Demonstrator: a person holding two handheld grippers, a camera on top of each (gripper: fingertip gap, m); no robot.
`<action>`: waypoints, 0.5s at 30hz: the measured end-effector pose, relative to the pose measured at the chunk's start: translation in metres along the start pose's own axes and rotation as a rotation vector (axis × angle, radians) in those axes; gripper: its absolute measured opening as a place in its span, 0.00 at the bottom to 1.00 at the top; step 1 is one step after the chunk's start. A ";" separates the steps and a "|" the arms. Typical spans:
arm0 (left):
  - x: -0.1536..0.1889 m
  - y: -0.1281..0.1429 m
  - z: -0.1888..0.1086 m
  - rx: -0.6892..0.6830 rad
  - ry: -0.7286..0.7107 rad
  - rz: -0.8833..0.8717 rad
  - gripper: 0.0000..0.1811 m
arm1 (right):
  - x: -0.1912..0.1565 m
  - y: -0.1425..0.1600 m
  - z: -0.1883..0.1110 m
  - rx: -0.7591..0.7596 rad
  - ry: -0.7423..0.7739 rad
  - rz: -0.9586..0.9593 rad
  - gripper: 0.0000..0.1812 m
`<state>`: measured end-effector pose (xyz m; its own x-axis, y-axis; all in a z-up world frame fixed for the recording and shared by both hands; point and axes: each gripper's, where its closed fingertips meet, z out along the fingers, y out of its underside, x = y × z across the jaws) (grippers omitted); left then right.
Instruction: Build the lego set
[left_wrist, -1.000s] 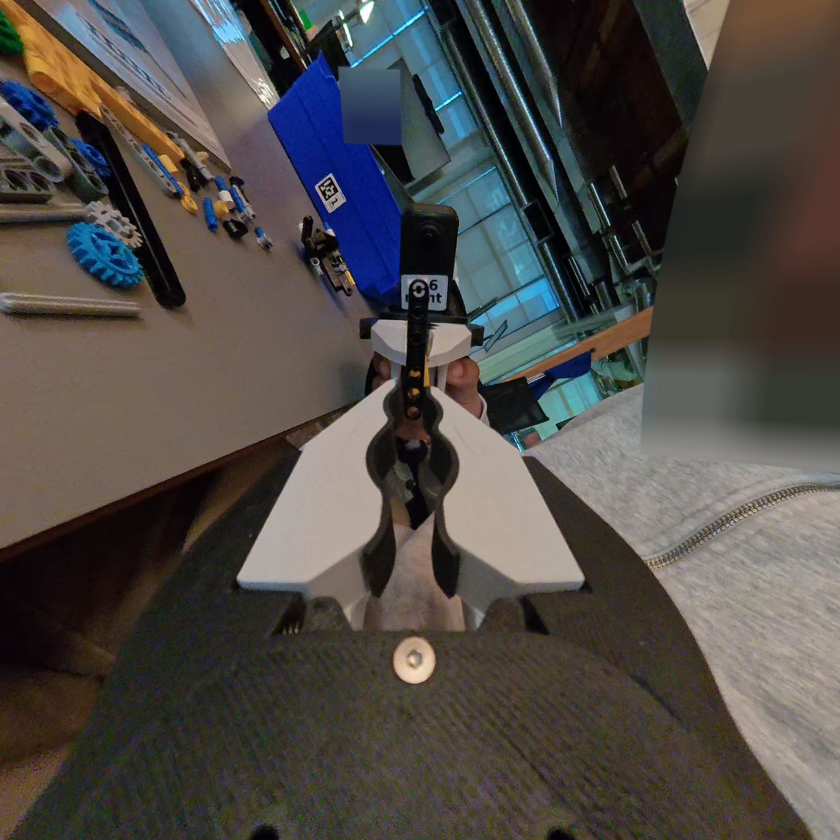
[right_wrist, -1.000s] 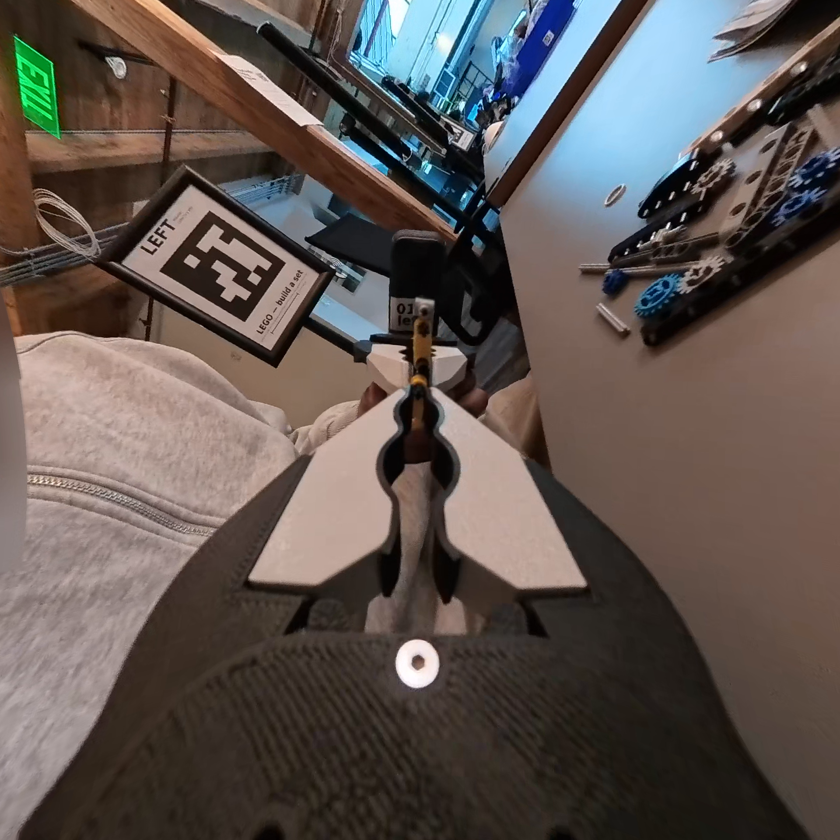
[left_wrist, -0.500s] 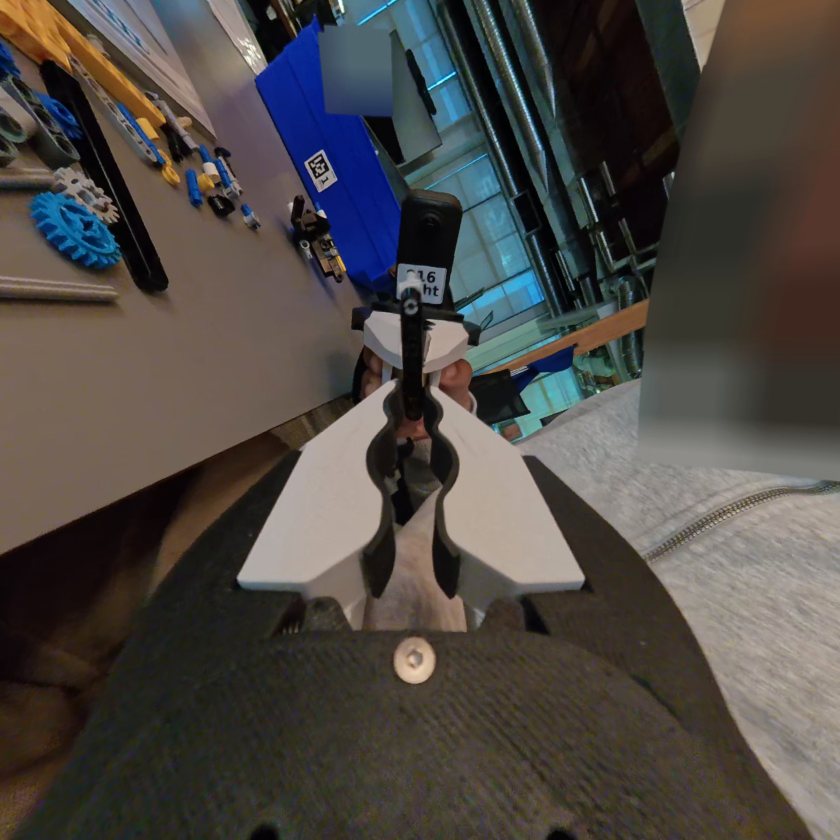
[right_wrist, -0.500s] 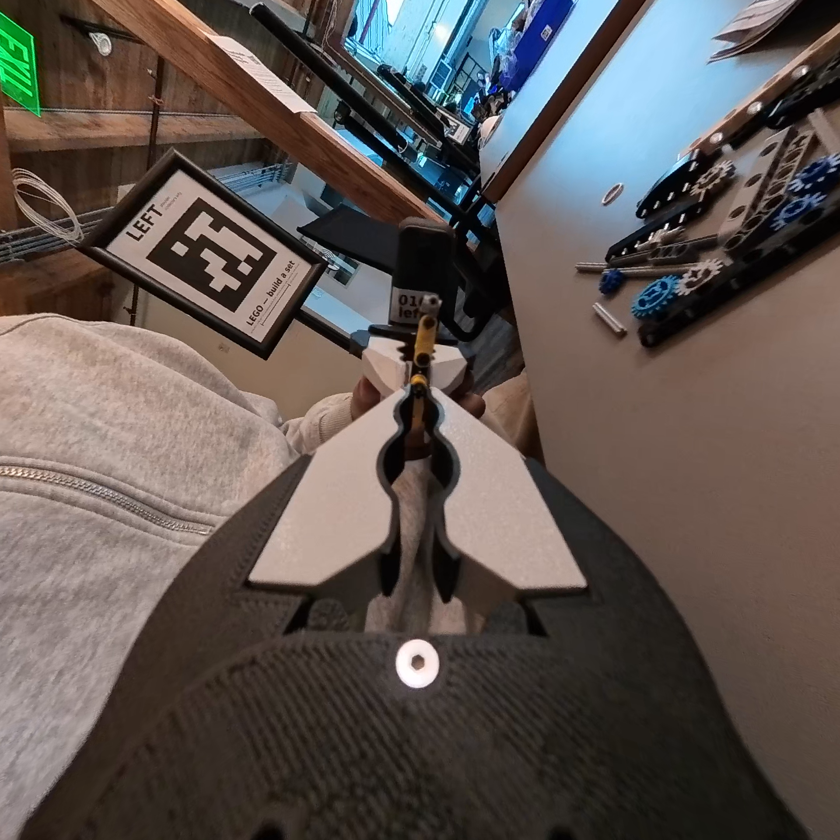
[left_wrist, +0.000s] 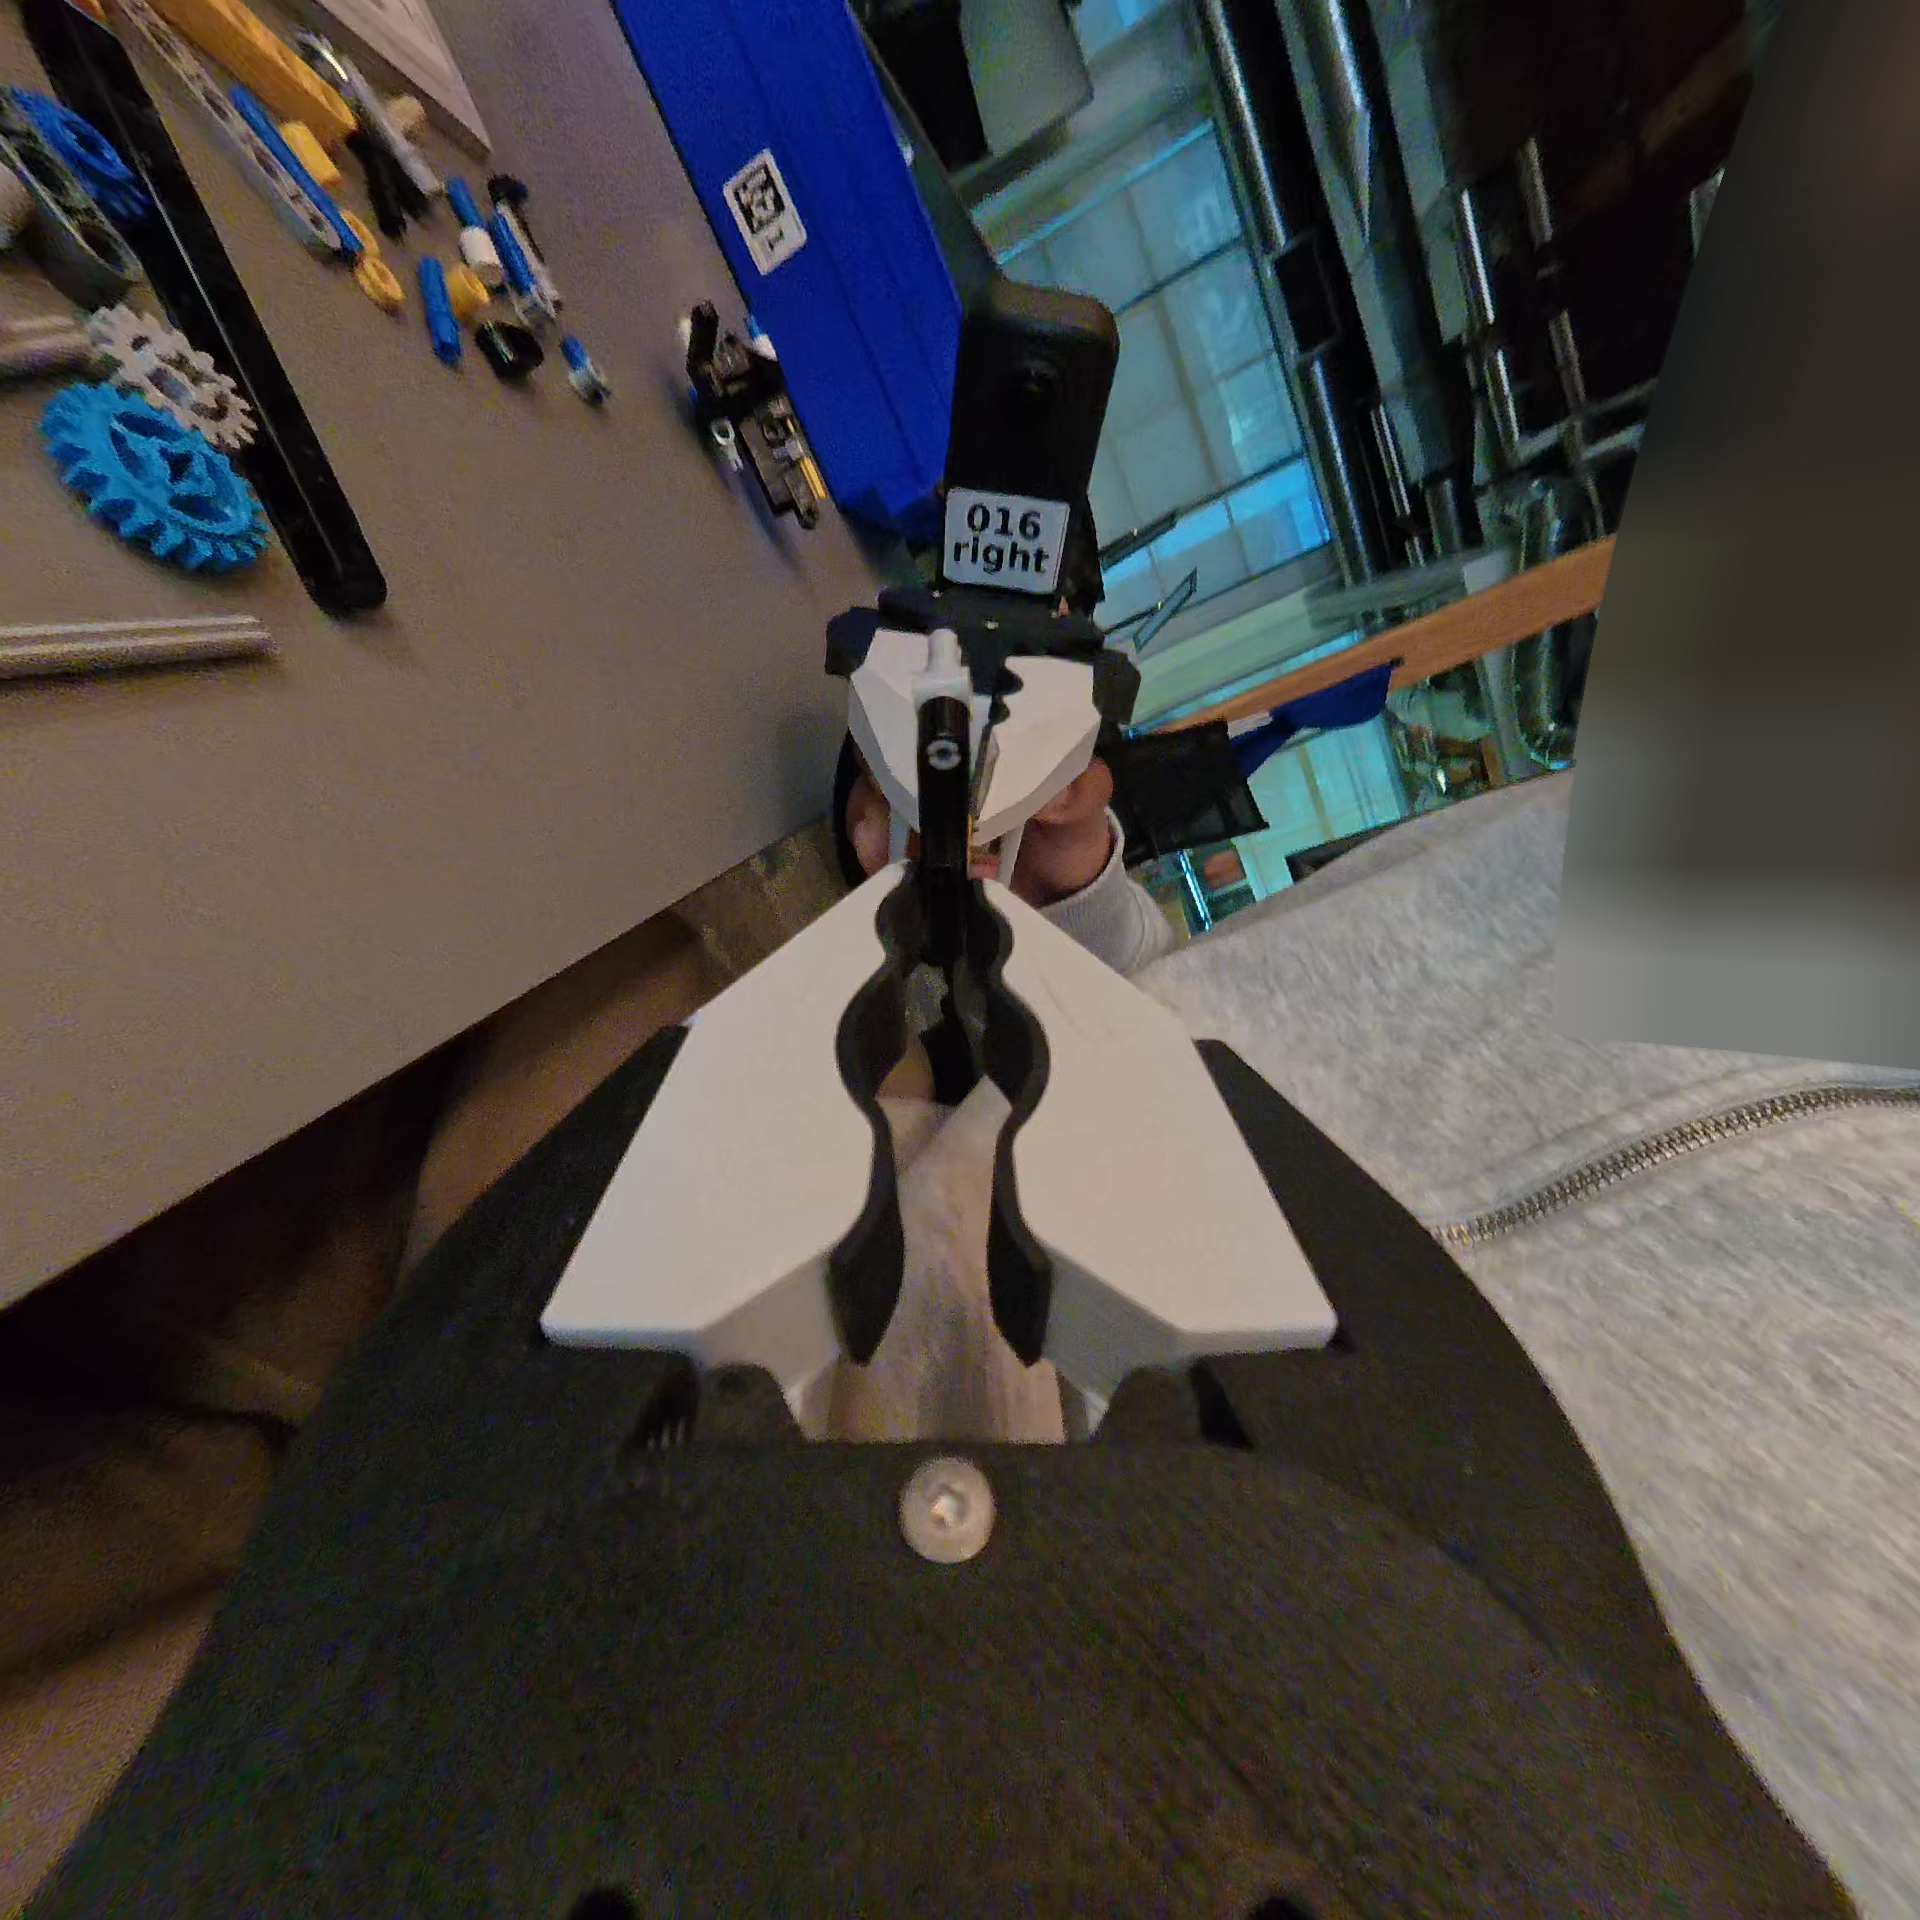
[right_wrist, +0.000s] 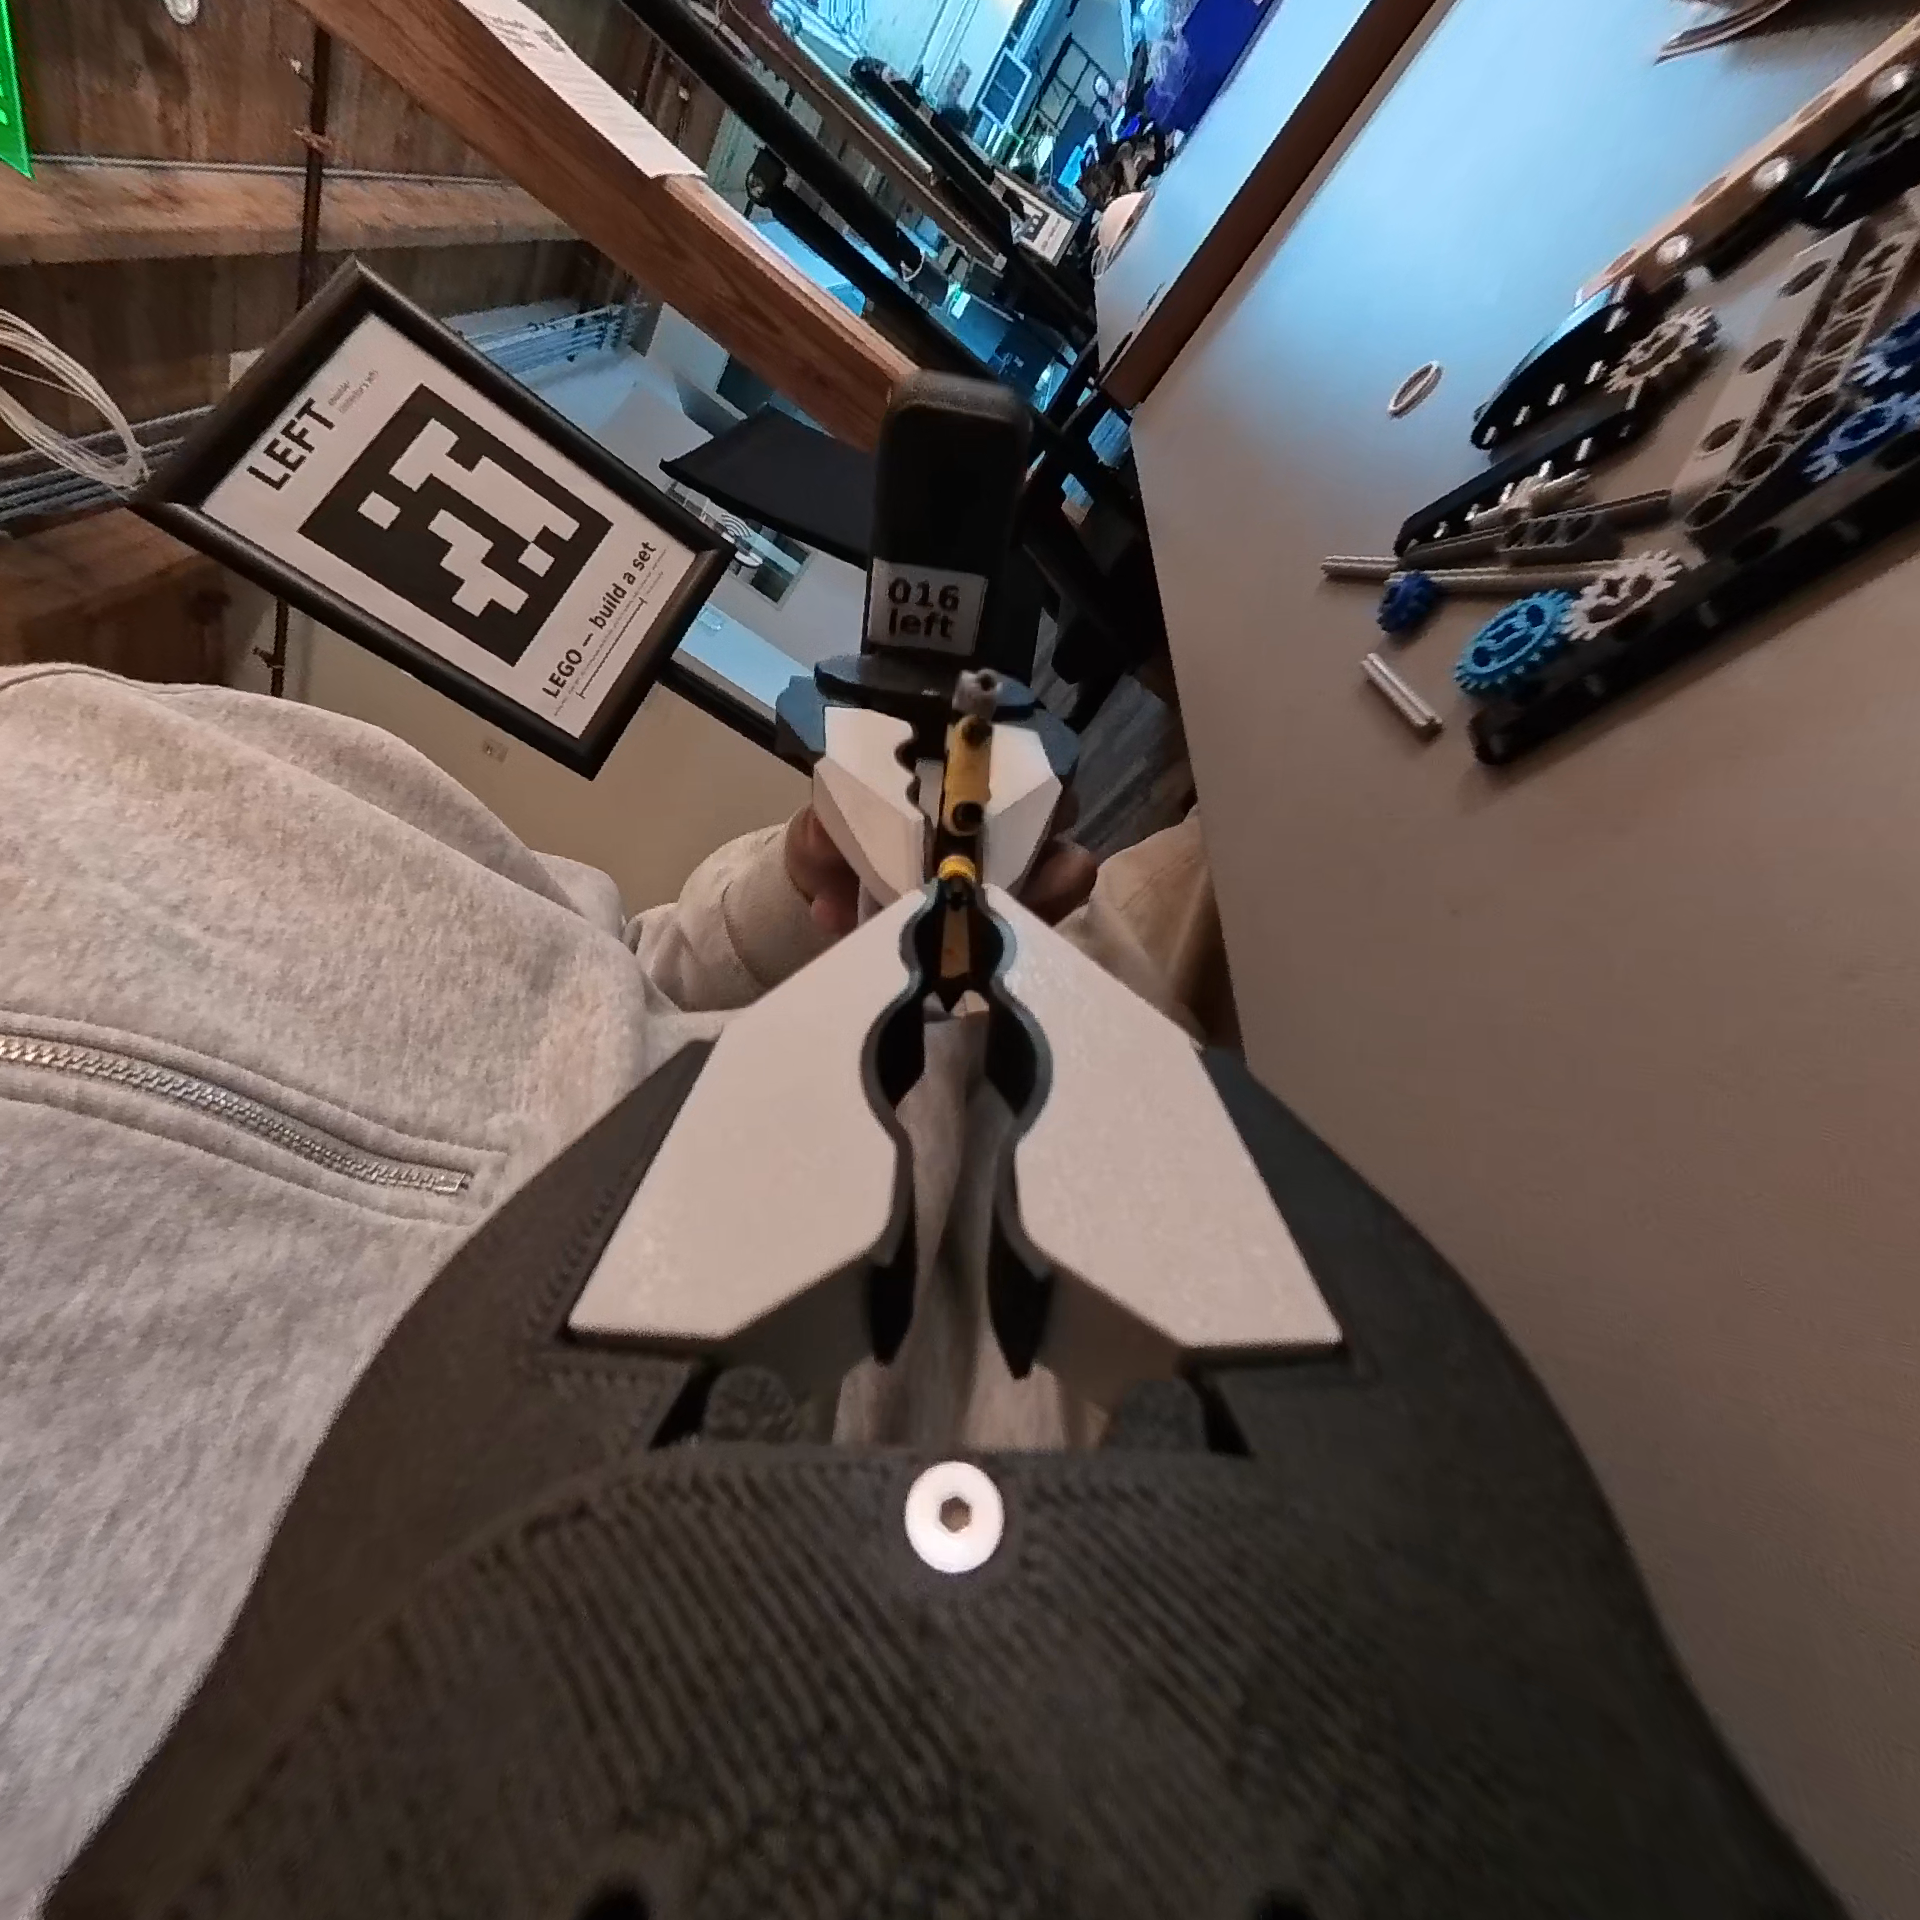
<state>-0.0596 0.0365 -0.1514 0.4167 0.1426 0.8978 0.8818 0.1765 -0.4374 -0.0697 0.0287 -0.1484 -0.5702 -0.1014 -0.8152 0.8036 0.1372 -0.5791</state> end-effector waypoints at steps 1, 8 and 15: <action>0.000 0.002 -0.001 -0.023 0.002 0.003 0.03 | -0.001 0.001 0.001 -0.010 -0.003 -0.004 0.01; 0.007 0.022 -0.007 -0.188 0.024 -0.013 0.03 | -0.011 0.015 0.006 -0.093 -0.042 -0.036 0.01; 0.018 0.059 -0.021 -0.259 0.081 -0.138 0.03 | -0.026 0.049 0.018 -0.156 -0.060 -0.010 0.01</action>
<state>0.0046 0.0286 -0.1600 0.2961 0.0546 0.9536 0.9540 -0.0665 -0.2924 -0.0123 0.0203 -0.1551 -0.5630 -0.1618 -0.8105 0.7590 0.2869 -0.5845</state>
